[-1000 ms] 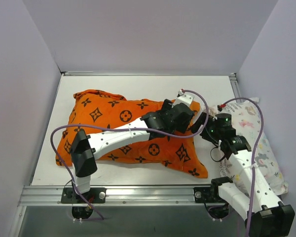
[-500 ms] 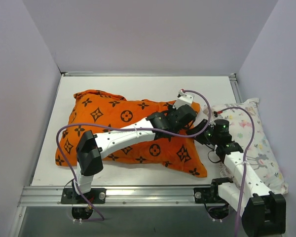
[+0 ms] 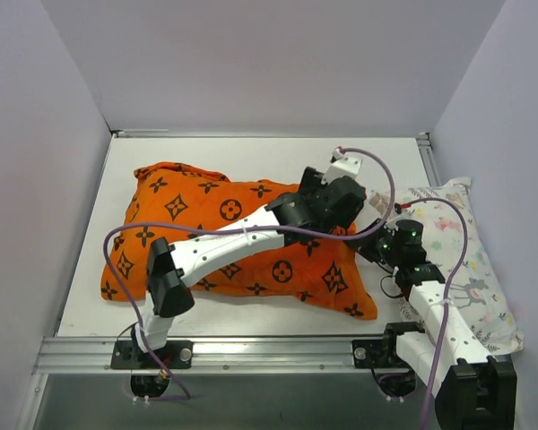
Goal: Remove the pillowcase from the pillow
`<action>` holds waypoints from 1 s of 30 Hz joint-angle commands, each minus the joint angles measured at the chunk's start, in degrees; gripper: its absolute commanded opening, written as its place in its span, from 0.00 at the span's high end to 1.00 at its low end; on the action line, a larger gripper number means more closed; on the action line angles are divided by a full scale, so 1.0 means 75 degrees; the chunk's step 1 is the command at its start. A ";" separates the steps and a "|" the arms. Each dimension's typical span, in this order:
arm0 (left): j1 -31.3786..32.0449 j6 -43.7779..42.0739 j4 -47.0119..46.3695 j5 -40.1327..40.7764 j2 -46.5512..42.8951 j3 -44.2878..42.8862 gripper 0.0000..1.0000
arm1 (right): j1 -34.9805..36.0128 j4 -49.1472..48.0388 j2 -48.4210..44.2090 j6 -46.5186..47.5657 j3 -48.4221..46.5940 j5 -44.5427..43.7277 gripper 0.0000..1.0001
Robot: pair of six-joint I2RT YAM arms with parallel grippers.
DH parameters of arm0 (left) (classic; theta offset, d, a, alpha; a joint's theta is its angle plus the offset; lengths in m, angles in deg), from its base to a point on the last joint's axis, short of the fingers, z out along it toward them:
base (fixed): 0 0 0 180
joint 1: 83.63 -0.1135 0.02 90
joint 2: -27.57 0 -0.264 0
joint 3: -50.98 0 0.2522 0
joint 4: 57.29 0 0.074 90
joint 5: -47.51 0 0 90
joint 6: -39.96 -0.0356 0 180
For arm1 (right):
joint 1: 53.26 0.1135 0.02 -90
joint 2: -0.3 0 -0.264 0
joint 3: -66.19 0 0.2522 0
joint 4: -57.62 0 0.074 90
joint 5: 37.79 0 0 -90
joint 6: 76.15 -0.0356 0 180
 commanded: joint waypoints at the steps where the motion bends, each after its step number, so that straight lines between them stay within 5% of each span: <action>1: 0.0075 0.0164 0.0843 0.0266 0.1083 -0.1485 0.09 | -0.0061 0.0008 -0.0241 0.0010 0.0120 -0.0021 1.00; 11: 0.0028 0.0492 0.1431 0.0325 0.1792 -0.1656 0.11 | -0.0061 0.0149 -0.0300 0.0069 0.0038 -0.0173 1.00; 14: -0.0065 0.0645 0.1595 0.0583 0.1464 -0.1317 0.30 | -0.0049 0.0219 -0.0183 0.0139 0.0049 -0.0360 1.00; 15: -0.0077 0.0668 0.1653 0.0653 0.1231 -0.1084 0.47 | -0.0061 0.0266 -0.0171 0.0151 0.0050 -0.0407 1.00; 19: -0.0194 0.0809 0.1701 0.0946 0.0504 -0.0381 0.82 | -0.0061 0.0395 -0.0101 0.0245 0.0050 -0.0747 1.00; 22: -0.0323 0.0938 0.1713 0.1016 -0.0105 0.0356 0.96 | -0.0072 0.0477 -0.0043 0.0292 0.0015 -0.1005 1.00; 30: -0.0873 0.1640 0.1689 0.1017 -0.2388 0.2807 1.00 | -0.0271 0.0770 0.0297 0.0350 -0.0266 -0.1415 1.00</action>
